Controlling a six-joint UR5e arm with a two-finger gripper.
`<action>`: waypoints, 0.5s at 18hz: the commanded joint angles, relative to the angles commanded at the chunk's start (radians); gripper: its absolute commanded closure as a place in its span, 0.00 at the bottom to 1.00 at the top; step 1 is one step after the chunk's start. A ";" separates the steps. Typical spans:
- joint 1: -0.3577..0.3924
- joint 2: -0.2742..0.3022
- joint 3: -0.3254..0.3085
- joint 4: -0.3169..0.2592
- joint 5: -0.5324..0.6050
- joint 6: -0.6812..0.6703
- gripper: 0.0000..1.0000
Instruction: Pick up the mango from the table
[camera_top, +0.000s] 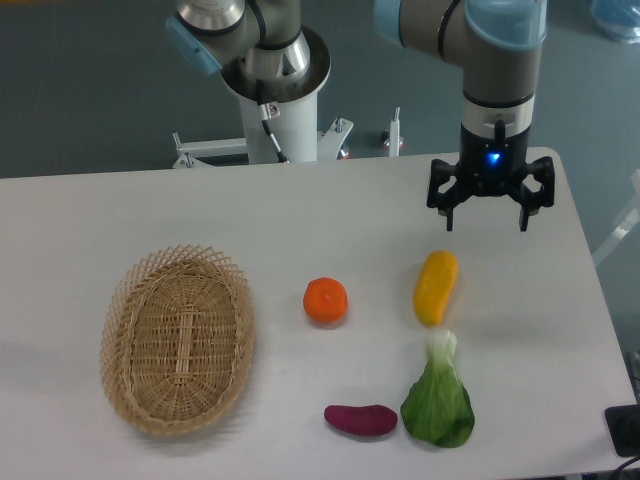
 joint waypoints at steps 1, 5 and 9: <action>0.000 0.002 -0.011 0.005 -0.002 0.006 0.00; 0.000 0.002 -0.014 0.000 0.002 0.006 0.00; 0.000 0.006 -0.060 0.017 0.000 0.008 0.00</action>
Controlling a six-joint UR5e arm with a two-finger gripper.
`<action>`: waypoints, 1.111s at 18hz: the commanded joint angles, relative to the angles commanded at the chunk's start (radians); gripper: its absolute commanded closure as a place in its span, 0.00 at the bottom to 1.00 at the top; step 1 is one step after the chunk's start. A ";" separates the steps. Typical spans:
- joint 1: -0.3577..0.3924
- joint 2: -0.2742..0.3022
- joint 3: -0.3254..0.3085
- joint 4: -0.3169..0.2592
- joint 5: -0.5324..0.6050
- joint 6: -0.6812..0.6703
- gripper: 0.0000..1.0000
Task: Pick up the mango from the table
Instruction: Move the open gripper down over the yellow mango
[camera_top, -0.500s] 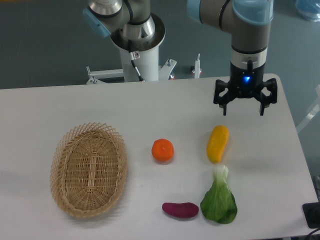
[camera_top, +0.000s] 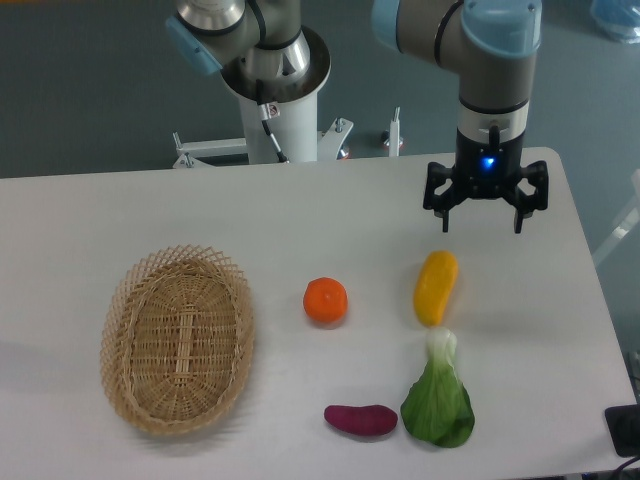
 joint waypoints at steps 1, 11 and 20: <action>0.002 -0.001 -0.005 0.009 -0.002 0.000 0.00; -0.031 -0.038 -0.095 0.054 0.032 0.029 0.00; -0.043 -0.167 -0.155 0.156 0.104 0.183 0.00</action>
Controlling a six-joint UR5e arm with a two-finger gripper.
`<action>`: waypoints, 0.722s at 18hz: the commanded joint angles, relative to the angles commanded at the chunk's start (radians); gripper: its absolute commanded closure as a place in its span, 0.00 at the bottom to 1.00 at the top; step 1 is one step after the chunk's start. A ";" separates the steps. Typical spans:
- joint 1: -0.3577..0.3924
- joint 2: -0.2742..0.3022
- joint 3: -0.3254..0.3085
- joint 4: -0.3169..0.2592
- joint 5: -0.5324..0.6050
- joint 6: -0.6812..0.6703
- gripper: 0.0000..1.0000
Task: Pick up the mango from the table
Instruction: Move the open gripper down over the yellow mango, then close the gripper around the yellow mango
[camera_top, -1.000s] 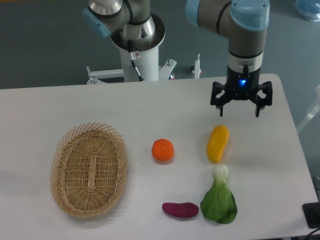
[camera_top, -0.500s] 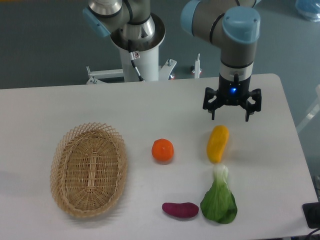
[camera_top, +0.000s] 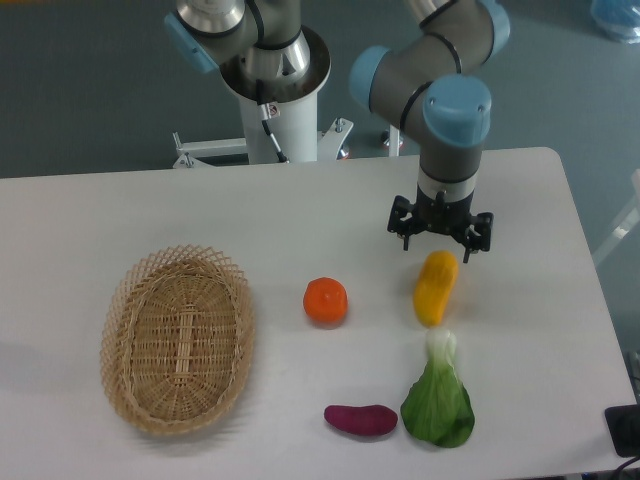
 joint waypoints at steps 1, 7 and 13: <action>0.002 -0.034 -0.001 0.052 0.002 0.002 0.00; 0.005 -0.069 -0.009 0.097 0.003 0.003 0.00; 0.006 -0.089 -0.018 0.097 0.003 0.002 0.00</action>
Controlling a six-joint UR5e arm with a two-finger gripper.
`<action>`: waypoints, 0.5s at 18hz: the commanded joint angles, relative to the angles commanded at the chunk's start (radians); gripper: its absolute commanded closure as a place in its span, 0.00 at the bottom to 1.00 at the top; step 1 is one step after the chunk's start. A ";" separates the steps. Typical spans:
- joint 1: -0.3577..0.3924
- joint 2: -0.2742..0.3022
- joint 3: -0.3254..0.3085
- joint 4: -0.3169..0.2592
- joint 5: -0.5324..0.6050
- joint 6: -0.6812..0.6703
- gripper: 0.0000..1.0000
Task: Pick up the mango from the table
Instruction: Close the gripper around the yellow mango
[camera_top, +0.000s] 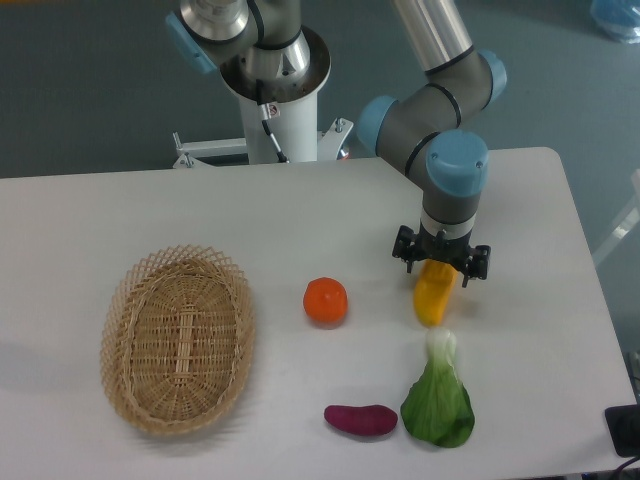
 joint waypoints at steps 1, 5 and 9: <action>0.002 -0.002 -0.005 0.000 0.002 -0.002 0.00; 0.000 -0.003 -0.006 0.000 0.000 -0.008 0.00; 0.000 -0.005 -0.006 0.003 0.000 -0.011 0.28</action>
